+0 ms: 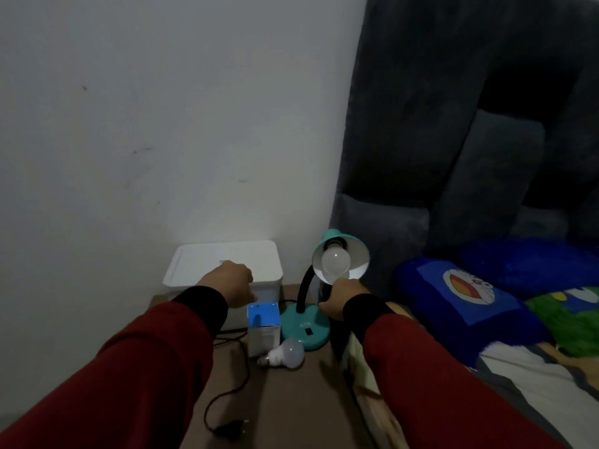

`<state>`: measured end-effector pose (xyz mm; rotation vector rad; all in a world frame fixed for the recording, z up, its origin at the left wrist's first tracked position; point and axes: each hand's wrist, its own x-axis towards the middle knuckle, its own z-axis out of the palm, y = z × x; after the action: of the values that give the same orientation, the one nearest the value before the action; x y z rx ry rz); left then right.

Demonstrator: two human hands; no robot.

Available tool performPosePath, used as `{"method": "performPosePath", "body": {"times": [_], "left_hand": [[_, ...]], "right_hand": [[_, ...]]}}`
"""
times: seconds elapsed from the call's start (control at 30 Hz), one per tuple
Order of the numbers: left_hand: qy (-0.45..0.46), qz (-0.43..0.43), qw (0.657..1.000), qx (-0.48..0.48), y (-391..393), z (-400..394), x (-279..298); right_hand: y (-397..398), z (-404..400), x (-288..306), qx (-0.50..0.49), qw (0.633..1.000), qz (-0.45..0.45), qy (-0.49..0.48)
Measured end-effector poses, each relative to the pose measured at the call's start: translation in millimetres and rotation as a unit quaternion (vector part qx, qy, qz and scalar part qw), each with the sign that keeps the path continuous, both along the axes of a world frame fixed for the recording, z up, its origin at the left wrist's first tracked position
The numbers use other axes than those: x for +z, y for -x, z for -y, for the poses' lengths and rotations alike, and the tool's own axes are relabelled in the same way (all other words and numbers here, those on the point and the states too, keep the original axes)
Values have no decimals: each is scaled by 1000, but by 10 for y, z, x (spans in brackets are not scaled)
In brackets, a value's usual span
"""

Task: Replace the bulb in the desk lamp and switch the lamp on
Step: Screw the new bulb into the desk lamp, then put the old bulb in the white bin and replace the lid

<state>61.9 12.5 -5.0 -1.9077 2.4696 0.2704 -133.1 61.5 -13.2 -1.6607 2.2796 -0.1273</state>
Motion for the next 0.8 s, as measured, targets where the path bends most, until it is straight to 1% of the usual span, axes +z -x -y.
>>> {"method": "performPosePath", "body": {"times": [0.1, 0.2, 0.33, 0.4, 0.53, 0.67, 0.8], "left_hand": [[-2, 24, 999, 34, -234, 5, -12], [3, 55, 997, 62, -463, 69, -83], [15, 78, 993, 84, -705, 229, -270], [33, 74, 992, 95, -794, 329, -400], [49, 30, 991, 120, -908, 532, -655], [9, -15, 989, 147, -950, 733, -832], [-28, -112, 977, 177, -1010, 913, -1019]], "right_hand": [[-173, 114, -17, 97, 993, -44, -49], [-385, 270, -84, 174, 981, -62, -53], [-630, 547, -266, 211, 976, -47, -30], [-711, 681, -377, 219, 975, -44, -4], [-766, 911, -599, 208, 975, -14, 70], [-738, 1116, -796, 144, 984, 42, 96], [-713, 1274, -938, 108, 985, 98, 87]]}}
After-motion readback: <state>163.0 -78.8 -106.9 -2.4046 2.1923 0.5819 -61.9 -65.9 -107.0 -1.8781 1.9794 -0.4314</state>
